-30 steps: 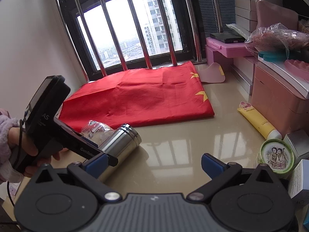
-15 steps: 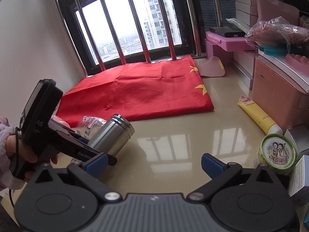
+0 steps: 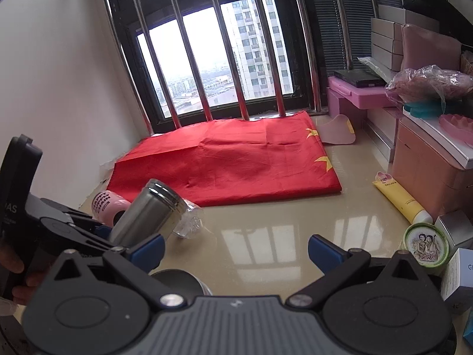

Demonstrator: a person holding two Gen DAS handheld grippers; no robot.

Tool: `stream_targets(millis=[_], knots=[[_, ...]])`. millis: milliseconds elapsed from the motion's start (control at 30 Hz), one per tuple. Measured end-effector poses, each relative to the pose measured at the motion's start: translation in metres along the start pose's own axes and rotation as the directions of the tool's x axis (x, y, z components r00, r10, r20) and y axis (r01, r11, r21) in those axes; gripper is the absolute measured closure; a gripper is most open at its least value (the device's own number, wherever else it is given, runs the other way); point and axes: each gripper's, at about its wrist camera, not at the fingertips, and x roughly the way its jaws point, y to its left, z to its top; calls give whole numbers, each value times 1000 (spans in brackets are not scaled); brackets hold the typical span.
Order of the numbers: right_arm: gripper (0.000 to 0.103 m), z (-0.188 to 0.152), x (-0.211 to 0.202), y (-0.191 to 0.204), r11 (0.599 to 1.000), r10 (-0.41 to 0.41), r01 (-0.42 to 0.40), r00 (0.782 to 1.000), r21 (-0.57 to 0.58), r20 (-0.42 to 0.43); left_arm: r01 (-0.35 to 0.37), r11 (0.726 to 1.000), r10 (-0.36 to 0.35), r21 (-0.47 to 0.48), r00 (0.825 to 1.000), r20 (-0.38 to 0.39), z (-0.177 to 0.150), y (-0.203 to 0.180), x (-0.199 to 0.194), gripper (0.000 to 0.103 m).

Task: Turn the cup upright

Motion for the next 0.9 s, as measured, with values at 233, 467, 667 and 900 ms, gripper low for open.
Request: stream_targets(millis=[233, 467, 667, 900], knots=[[0, -13, -35, 35, 999, 17, -16, 1000, -40, 26, -67, 997, 67, -31, 998, -5, -50, 8, -38, 40], [0, -37, -58, 68, 997, 36, -35, 999, -73, 23, -153, 986, 141, -70, 977, -159, -124, 32, -1, 40], [0, -53, -69, 86, 996, 22, -21, 1000, -87, 4, -186, 978, 166, -98, 968, -190, -135, 46, 14, 40], [0, -55, -77, 109, 993, 12, -10, 1000, -120, 18, -145, 978, 145, -150, 989, -11, -140, 49, -32, 0]])
